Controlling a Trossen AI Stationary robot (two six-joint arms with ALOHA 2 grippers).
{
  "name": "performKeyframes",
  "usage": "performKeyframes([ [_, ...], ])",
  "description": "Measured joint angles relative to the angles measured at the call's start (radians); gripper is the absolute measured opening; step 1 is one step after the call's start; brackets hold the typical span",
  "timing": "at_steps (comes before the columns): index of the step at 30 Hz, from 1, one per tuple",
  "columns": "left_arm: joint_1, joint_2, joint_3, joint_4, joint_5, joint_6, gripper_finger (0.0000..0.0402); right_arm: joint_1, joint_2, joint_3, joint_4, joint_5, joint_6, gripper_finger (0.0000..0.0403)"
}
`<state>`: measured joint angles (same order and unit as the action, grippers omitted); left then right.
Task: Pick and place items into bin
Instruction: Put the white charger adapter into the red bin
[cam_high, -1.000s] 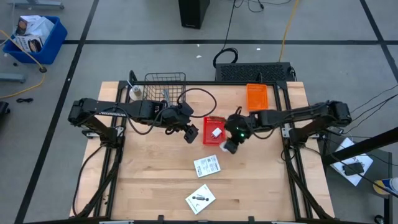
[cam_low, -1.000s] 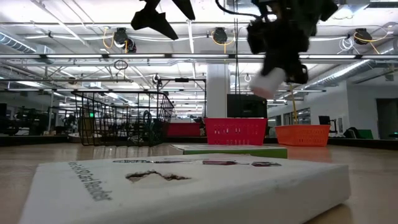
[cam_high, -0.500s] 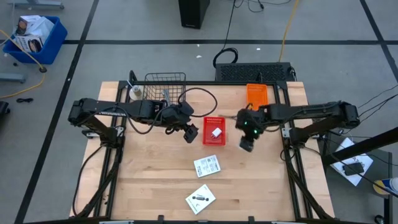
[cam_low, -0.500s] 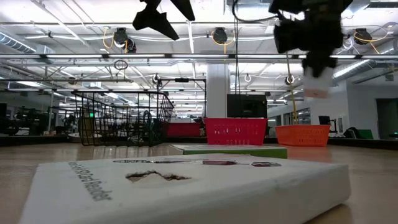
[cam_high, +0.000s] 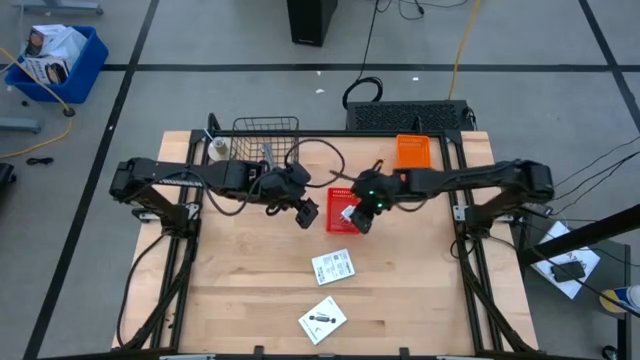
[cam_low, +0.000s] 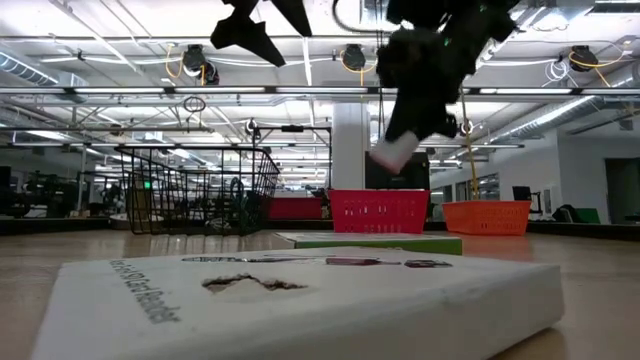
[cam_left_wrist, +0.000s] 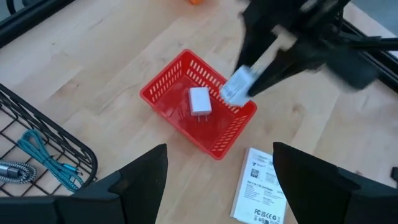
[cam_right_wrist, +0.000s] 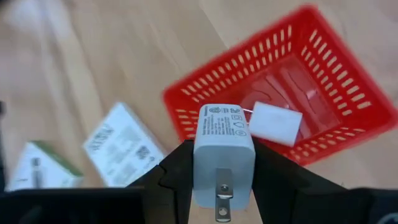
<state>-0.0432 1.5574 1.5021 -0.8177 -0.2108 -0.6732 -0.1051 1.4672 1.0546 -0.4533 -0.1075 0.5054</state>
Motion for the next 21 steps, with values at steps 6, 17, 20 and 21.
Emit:
performKeyframes([
  [6, -0.003, 0.0, 0.0, 0.001, 0.008, -0.01, 0.0292, -0.022, 0.096, 0.0, 0.012, -0.005, -0.046, 0.0121],
  [17, 0.003, 0.0, 0.0, 0.005, 0.0, -0.007, 0.0292, -0.046, 0.176, 0.0, 0.08, -0.079, -0.071, 0.0137],
  [20, 0.004, 0.0, 0.0, 0.006, 0.0, -0.007, 0.0292, -0.046, 0.176, 0.0, 0.1, -0.078, -0.07, 0.0157],
  [21, 0.006, 0.0, 0.0, 0.007, 0.0, -0.006, 0.0292, -0.046, 0.176, 0.0, 0.111, -0.078, -0.07, 0.0165],
])
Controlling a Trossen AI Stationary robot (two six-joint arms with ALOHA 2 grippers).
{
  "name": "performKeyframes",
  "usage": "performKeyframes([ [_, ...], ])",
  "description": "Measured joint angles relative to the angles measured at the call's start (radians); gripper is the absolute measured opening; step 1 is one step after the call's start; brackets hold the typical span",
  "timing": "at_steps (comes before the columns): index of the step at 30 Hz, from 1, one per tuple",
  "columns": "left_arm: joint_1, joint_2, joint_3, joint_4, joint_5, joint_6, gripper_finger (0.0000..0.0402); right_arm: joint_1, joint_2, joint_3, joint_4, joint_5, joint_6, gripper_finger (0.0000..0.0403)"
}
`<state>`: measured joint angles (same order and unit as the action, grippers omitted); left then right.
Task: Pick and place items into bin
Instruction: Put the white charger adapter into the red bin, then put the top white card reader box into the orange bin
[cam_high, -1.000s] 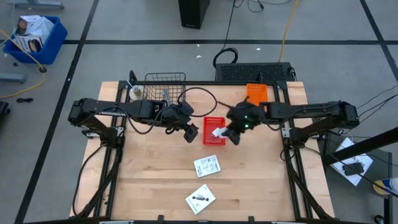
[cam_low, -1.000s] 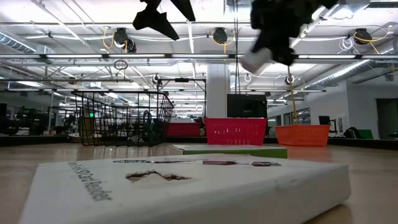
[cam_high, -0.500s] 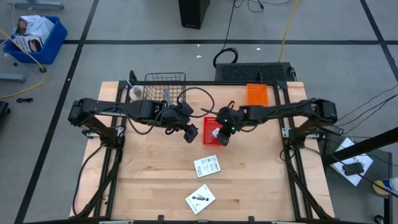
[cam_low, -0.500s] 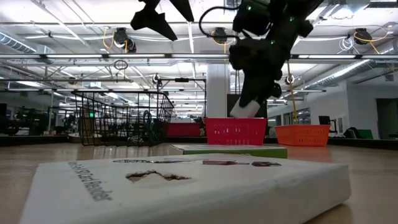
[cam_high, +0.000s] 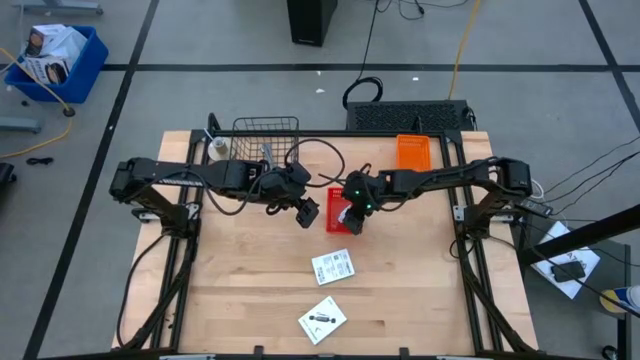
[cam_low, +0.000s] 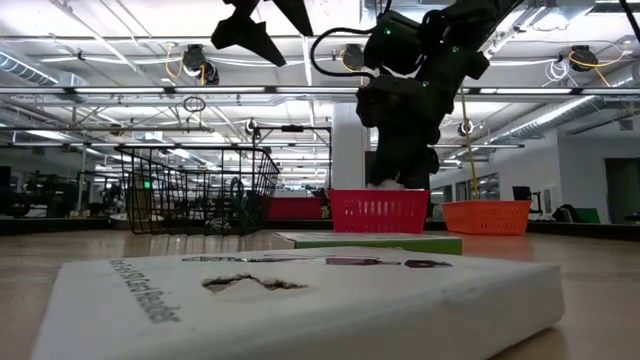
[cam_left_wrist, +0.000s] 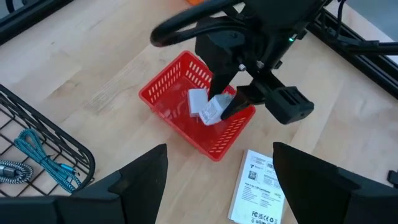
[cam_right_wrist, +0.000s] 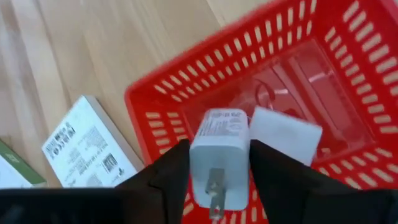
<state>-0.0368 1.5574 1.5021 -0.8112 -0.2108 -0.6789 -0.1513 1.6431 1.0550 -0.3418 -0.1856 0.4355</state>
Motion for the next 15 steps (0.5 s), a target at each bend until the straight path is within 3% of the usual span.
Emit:
performKeyframes([
  [8, 0.004, 0.0, 0.0, 0.0, 0.0, 0.024, 0.0292, 0.0, -0.032, 0.0, 0.026, -0.024, 0.017, 0.0229],
  [15, -0.011, 0.0, 0.0, -0.002, 0.035, 0.042, 0.0292, 0.045, -0.199, 0.0, 0.024, -0.027, 0.114, 0.0223],
])
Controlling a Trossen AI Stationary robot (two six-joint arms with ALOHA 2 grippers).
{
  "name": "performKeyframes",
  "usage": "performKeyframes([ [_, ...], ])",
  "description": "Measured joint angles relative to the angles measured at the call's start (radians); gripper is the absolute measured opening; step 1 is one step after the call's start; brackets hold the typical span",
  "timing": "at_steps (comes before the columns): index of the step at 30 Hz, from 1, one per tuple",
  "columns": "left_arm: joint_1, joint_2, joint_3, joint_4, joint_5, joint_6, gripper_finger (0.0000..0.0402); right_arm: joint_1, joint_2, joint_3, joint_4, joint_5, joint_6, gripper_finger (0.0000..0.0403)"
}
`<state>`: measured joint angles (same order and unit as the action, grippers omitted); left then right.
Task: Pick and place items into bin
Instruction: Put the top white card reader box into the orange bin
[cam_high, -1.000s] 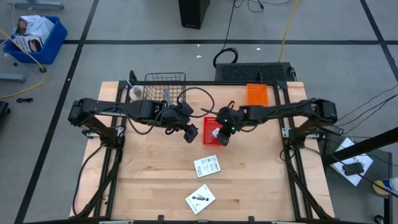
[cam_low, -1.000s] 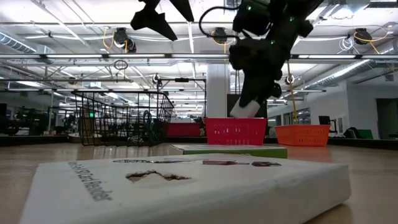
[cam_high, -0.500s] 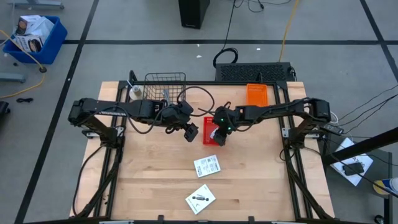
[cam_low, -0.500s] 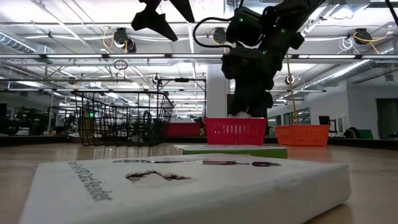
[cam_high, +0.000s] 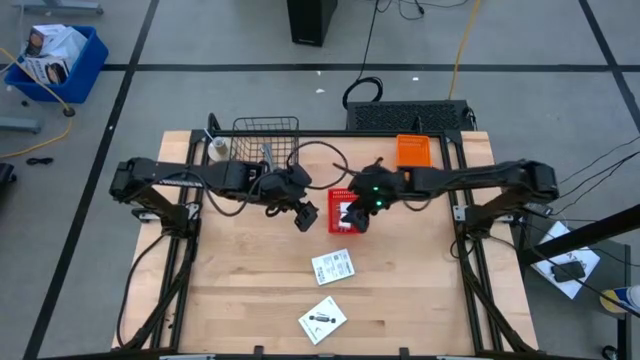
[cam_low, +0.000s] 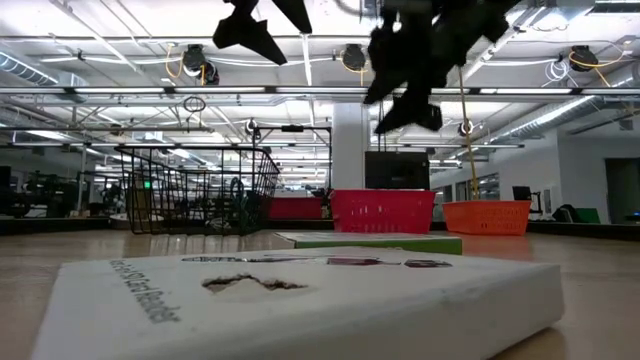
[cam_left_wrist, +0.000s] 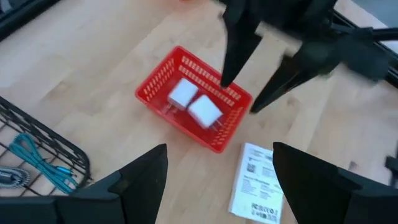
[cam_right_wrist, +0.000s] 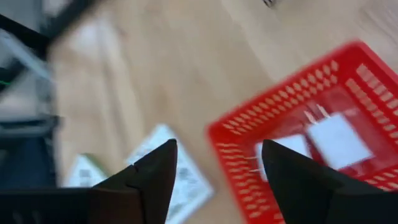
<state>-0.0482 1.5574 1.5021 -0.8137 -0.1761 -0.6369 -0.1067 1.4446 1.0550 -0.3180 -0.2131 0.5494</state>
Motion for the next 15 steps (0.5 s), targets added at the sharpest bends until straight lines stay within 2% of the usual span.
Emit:
performKeyframes([
  [5, -0.037, 0.01, -0.006, 0.015, 0.063, 0.011, 0.029, 0.061, -0.086, 0.0, -0.009, 0.004, 0.109, 0.02],
  [8, -0.07, 0.017, -0.032, 0.018, 0.092, 0.033, 0.0273, 0.107, -0.098, 0.0, -0.007, 0.005, 0.166, 0.0191],
  [15, -0.118, 0.043, -0.151, 0.178, 0.133, -0.019, 0.0157, 0.213, -0.083, -0.063, 0.014, 0.03, 0.317, 0.0169],
])
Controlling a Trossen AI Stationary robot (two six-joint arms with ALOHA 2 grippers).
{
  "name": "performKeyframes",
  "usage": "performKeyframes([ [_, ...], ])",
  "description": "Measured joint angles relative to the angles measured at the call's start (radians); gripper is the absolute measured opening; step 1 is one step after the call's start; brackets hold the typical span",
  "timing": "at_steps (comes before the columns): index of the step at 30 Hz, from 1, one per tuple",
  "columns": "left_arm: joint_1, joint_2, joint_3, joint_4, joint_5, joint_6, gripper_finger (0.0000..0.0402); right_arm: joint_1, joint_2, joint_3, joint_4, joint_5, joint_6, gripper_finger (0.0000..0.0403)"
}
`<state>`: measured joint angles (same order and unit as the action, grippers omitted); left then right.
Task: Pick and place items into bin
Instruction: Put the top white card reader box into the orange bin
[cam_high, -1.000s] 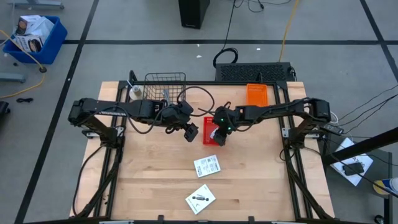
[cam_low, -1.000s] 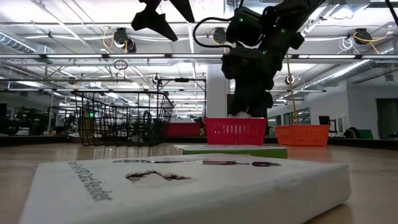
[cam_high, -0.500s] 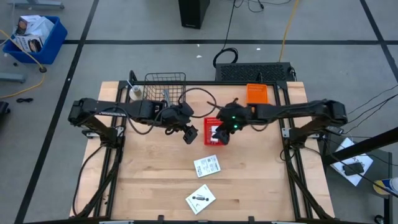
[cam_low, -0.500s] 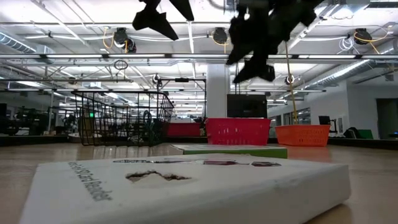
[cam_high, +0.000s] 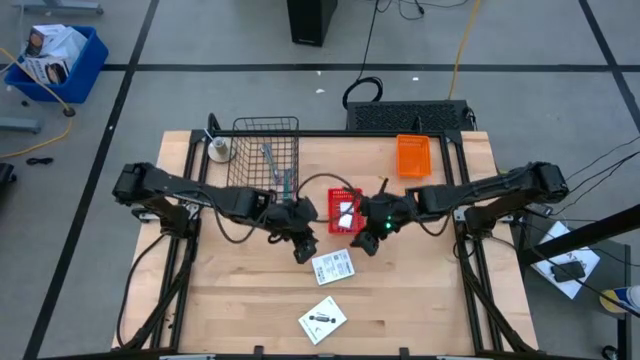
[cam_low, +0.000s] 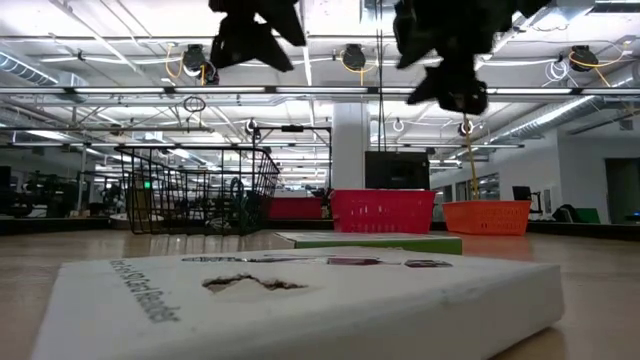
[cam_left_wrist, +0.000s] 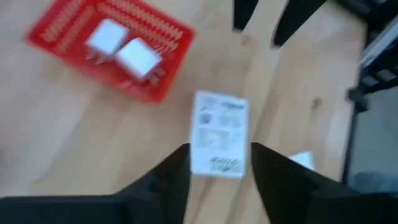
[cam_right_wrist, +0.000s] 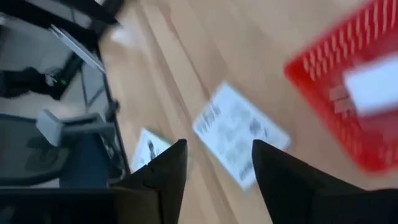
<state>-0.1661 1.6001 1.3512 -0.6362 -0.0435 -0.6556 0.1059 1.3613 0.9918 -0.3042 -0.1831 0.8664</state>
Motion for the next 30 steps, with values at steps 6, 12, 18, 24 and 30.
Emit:
performKeyframes([
  [6, -0.019, 0.003, -0.102, 0.154, 0.005, -0.082, 0.0055, 0.07, -0.001, -0.129, 0.136, -0.001, 0.174, 0.0143],
  [12, -0.039, 0.004, -0.207, 0.304, 0.058, -0.121, 0.0008, 0.153, 0.004, -0.263, 0.386, 0.026, 0.358, 0.0128],
  [18, -0.066, 0.046, -0.294, 0.484, 0.097, -0.181, 0.0004, 0.185, 0.017, -0.316, 0.423, 0.06, 0.467, 0.0104],
  [24, -0.086, 0.159, -0.31, 0.481, 0.121, -0.224, 0.0011, 0.18, 0.052, -0.319, 0.445, 0.084, 0.499, 0.0064],
  [30, -0.085, 0.253, -0.303, 0.507, 0.197, -0.313, 0.0009, 0.18, 0.128, -0.313, 0.485, 0.049, 0.57, 0.0028],
])
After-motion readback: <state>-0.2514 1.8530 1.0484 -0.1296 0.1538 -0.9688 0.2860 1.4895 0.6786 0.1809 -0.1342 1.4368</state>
